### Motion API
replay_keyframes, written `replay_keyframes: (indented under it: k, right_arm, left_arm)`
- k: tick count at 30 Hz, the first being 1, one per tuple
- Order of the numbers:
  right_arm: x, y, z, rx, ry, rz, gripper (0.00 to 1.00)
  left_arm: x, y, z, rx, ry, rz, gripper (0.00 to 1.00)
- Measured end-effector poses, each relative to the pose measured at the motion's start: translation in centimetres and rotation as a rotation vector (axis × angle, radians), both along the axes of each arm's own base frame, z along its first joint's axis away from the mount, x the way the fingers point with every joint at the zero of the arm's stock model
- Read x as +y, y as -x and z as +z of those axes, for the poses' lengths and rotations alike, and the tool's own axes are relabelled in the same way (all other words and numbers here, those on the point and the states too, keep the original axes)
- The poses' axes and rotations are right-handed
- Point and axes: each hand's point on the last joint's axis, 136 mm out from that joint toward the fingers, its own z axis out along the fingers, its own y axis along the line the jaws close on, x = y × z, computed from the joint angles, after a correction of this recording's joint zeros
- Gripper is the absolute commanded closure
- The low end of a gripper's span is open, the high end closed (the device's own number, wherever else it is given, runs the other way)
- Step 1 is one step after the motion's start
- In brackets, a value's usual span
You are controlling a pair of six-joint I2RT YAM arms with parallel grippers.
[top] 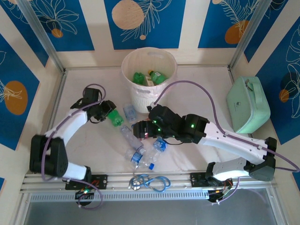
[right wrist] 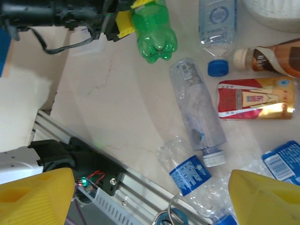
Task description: Put the plastic bottles in the bin
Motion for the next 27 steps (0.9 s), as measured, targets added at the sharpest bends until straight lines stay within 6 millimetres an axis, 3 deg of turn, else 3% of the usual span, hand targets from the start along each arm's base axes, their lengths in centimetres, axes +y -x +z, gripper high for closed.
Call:
replay_keyframes:
  k: [4, 10, 19, 27]
  right_arm:
    - [0.9, -1.0, 0.7, 0.049, -0.08, 0.02, 0.13]
    - [3.3, -2.2, 0.4, 0.107, -0.098, 0.079, 0.1]
    - [5.0, -3.5, 1.7, 0.138, -0.188, 0.142, 0.1]
    - [6.7, -3.7, 1.1, 0.157, -0.193, 0.183, 0.12]
  left_arm:
    - [-0.9, 1.5, 6.7, -0.15, 0.138, 0.019, 0.52]
    - [-2.2, 3.8, 12.3, -0.252, 0.328, 0.015, 0.52]
    - [-4.5, 6.3, 12.4, -0.203, 0.543, 0.002, 0.54]
    - [-5.8, 7.0, 14.9, -0.248, 0.626, -0.041, 0.54]
